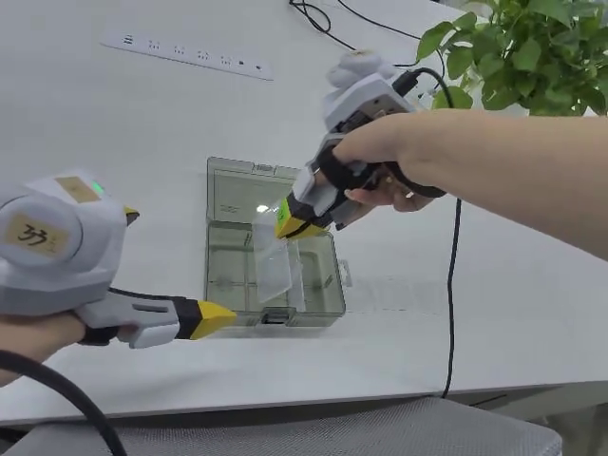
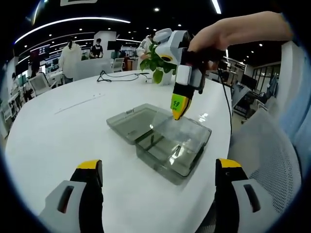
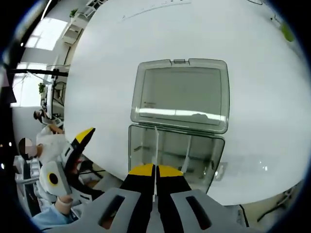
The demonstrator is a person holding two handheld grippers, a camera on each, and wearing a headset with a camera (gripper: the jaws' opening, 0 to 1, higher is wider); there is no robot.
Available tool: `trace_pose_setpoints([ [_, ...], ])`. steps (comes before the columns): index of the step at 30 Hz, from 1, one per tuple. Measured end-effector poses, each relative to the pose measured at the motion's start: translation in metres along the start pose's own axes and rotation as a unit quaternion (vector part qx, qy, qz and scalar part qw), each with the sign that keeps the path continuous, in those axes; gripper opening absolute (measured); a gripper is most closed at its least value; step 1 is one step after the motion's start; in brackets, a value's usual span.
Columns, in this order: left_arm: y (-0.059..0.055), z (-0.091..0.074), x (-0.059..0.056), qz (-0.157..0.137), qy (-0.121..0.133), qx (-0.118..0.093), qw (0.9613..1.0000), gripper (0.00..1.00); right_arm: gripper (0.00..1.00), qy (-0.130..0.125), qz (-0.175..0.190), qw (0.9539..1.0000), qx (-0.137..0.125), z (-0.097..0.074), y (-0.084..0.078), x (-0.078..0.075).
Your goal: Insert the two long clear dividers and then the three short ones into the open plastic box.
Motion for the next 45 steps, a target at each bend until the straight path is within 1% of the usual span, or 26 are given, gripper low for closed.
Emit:
trace_pose_setpoints([
  [1, 0.000, 0.000, 0.000, -0.002, 0.000, 0.000, 1.0000, 0.99, 0.02, -0.003, -0.001, 1.0000, 0.001, 0.000, -0.004, 0.002],
  [3, -0.001, 0.000, 0.000, -0.001, 0.001, 0.000, 1.0000, 0.98, 0.02, -0.004, 0.001, 1.0000, 0.003, 0.000, -0.004, 0.002],
  [6, -0.001, -0.001, 0.000, -0.003, 0.001, 0.000, 1.0000, 0.98, 0.02, -0.005, 0.000, 1.0000, 0.004, -0.001, -0.008, 0.005],
  [10, -0.002, -0.001, 0.001, -0.003, 0.002, -0.001, 1.0000, 0.98, 0.02, -0.005, 0.000, 1.0000, 0.004, -0.002, -0.005, 0.001],
  [12, -0.001, -0.001, 0.000, -0.004, 0.001, -0.002, 1.0000, 0.98, 0.02, -0.007, 0.002, 1.0000, 0.004, -0.003, -0.008, 0.002],
  [13, -0.002, -0.001, 0.000, -0.003, 0.002, -0.002, 1.0000, 0.98, 0.02, -0.008, 0.002, 1.0000, 0.006, -0.003, -0.004, -0.002],
  [16, -0.002, -0.001, -0.001, -0.004, 0.000, -0.002, 1.0000, 0.98, 0.02, -0.009, 0.007, 0.9999, 0.003, -0.003, -0.005, -0.001],
  [17, -0.003, -0.001, -0.001, -0.001, 0.000, -0.002, 1.0000, 0.98, 0.02, -0.011, 0.009, 0.9999, 0.001, -0.003, -0.002, -0.003],
  [18, -0.003, -0.001, -0.001, -0.002, -0.001, -0.001, 1.0000, 0.98, 0.02, -0.007, 0.011, 0.9999, 0.009, -0.002, -0.001, -0.003],
  [22, -0.003, 0.000, -0.002, -0.003, -0.002, -0.003, 1.0000, 0.98, 0.02, -0.012, 0.013, 0.9998, 0.007, -0.001, 0.002, -0.005],
  [32, -0.005, -0.001, 0.000, -0.006, -0.002, -0.006, 1.0000, 0.98, 0.02, -0.020, 0.014, 0.9997, 0.010, 0.004, -0.012, 0.010],
  [33, -0.006, -0.001, 0.000, -0.007, -0.002, -0.005, 1.0000, 0.98, 0.02, -0.021, 0.014, 0.9996, 0.010, 0.005, -0.008, 0.006],
  [34, -0.006, -0.002, 0.000, -0.006, -0.001, -0.005, 1.0000, 0.98, 0.02, -0.022, 0.014, 0.9996, 0.009, 0.005, -0.008, 0.006],
  [35, -0.006, -0.002, 0.000, -0.007, -0.001, -0.006, 1.0000, 0.98, 0.02, -0.021, 0.014, 0.9996, 0.012, 0.005, -0.010, 0.008],
  [37, -0.007, -0.002, 0.001, -0.009, -0.002, -0.006, 0.9999, 0.98, 0.02, -0.022, 0.016, 0.9996, 0.006, 0.005, -0.010, 0.008],
  [38, -0.007, -0.002, 0.001, -0.009, 0.000, -0.007, 0.9999, 0.98, 0.02, -0.018, 0.018, 0.9996, 0.012, 0.006, -0.013, 0.010],
  [39, -0.007, -0.002, 0.001, -0.009, -0.001, -0.006, 0.9999, 0.98, 0.02, -0.021, 0.017, 0.9996, 0.009, 0.006, -0.009, 0.007],
  [41, -0.007, -0.002, 0.001, -0.010, 0.000, -0.007, 0.9999, 0.98, 0.02, -0.025, 0.014, 0.9995, 0.012, 0.007, -0.010, 0.007],
  [43, -0.007, -0.002, 0.001, -0.010, -0.001, -0.007, 0.9999, 0.97, 0.02, -0.023, 0.015, 0.9996, 0.012, 0.008, -0.007, 0.004],
  [45, -0.007, -0.002, 0.002, -0.009, 0.000, -0.008, 0.9999, 0.97, 0.02, -0.027, 0.014, 0.9995, 0.013, 0.010, -0.002, 0.000],
])
Point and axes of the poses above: the centre of the closed fingertips' face, and the gripper's own axes: z roughly forward along the fingers, x roughly to its left, y roughly out of its top, the point moved 8 cm from there along -z, roughly backward along the fingers, and after that the axes turned 9 degrees about -z, right-handed, at the moved point
